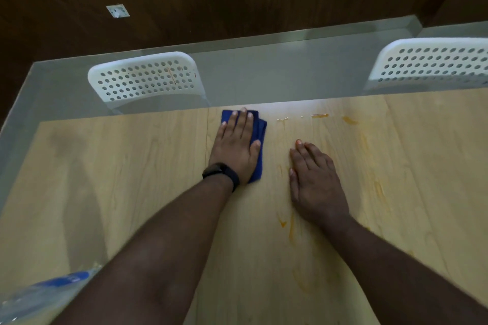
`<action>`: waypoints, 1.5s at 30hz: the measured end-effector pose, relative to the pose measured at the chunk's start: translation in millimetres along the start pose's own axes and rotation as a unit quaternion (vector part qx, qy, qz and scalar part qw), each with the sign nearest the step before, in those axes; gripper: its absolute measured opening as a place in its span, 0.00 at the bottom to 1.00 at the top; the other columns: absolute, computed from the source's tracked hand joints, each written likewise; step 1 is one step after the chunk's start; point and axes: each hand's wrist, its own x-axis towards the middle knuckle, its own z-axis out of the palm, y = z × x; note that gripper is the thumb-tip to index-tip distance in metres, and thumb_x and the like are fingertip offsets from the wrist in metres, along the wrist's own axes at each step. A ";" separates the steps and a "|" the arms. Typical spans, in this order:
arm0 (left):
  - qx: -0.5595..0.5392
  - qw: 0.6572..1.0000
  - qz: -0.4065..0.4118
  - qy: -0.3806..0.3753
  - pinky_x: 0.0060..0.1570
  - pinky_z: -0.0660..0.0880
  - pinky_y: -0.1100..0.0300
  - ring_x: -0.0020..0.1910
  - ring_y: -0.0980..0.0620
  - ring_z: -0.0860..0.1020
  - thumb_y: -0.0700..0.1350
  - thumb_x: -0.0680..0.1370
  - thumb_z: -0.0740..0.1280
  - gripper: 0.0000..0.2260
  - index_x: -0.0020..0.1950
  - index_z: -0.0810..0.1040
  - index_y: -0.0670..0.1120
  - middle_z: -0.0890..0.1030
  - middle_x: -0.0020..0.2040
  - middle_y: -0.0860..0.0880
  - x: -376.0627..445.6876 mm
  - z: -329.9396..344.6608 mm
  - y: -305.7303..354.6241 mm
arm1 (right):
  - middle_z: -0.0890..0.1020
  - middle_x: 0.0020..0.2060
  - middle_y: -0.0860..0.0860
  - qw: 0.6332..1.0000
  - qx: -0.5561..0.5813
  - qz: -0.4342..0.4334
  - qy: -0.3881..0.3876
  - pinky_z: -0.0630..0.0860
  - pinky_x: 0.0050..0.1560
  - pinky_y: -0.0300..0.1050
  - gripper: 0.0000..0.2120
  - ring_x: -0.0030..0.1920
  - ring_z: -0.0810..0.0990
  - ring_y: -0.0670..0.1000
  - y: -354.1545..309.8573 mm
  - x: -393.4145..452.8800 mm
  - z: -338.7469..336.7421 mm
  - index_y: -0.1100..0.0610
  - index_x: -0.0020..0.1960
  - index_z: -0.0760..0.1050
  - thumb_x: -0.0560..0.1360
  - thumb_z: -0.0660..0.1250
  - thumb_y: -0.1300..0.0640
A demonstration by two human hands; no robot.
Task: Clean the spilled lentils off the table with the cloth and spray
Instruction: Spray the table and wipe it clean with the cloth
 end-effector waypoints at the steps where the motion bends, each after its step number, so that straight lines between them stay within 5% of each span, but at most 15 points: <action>1: 0.000 1.000 -0.016 0.005 0.82 0.43 0.48 0.84 0.50 0.42 0.57 0.85 0.44 0.31 0.86 0.42 0.46 0.43 0.86 0.49 14.7 -1.5 0.7 | 0.60 0.83 0.52 1.000 0.000 0.000 0.001 0.50 0.82 0.52 0.27 0.83 0.53 0.51 0.2 0.7 0.3 0.55 0.83 0.59 0.86 0.50 0.47; 6: -0.009 0.999 -0.046 -0.002 0.82 0.44 0.47 0.84 0.47 0.43 0.56 0.85 0.44 0.31 0.85 0.43 0.44 0.43 0.86 0.46 40.8 -1.7 29.7 | 0.61 0.83 0.51 1.000 -0.003 0.004 0.006 0.51 0.82 0.52 0.27 0.83 0.53 0.51 0.9 0.8 0.3 0.54 0.83 0.60 0.86 0.51 0.47; 15: -0.018 0.998 0.031 -0.042 0.82 0.40 0.48 0.83 0.51 0.34 0.58 0.85 0.43 0.31 0.85 0.36 0.48 0.34 0.84 0.50 -101.0 8.4 24.7 | 0.63 0.82 0.53 1.000 -0.010 0.001 0.000 0.55 0.82 0.55 0.28 0.83 0.55 0.52 -5.2 -2.8 -7.1 0.55 0.83 0.61 0.86 0.48 0.47; 26: -0.009 0.999 -0.041 -0.002 0.82 0.44 0.47 0.84 0.47 0.43 0.56 0.85 0.45 0.31 0.85 0.43 0.44 0.43 0.86 0.46 14.8 1.9 35.7 | 0.63 0.82 0.52 1.000 -0.020 0.002 0.024 0.55 0.82 0.54 0.26 0.83 0.56 0.52 -0.6 0.1 -0.7 0.55 0.82 0.62 0.86 0.52 0.48; 36: -0.045 0.999 -0.008 -0.023 0.82 0.39 0.49 0.83 0.52 0.34 0.57 0.85 0.44 0.31 0.85 0.37 0.48 0.35 0.84 0.50 -146.7 19.2 28.1 | 0.66 0.81 0.54 0.999 -0.010 -0.013 0.027 0.58 0.81 0.56 0.28 0.81 0.59 0.55 -3.8 -4.6 -5.6 0.56 0.81 0.64 0.85 0.50 0.47; 45: -0.021 0.998 -0.052 0.006 0.82 0.43 0.46 0.84 0.48 0.42 0.56 0.85 0.43 0.31 0.85 0.41 0.45 0.41 0.86 0.47 -58.4 13.9 21.6 | 0.64 0.81 0.53 0.999 -0.020 -0.016 0.038 0.56 0.82 0.56 0.26 0.82 0.58 0.53 -1.7 -3.5 0.6 0.55 0.82 0.62 0.86 0.51 0.47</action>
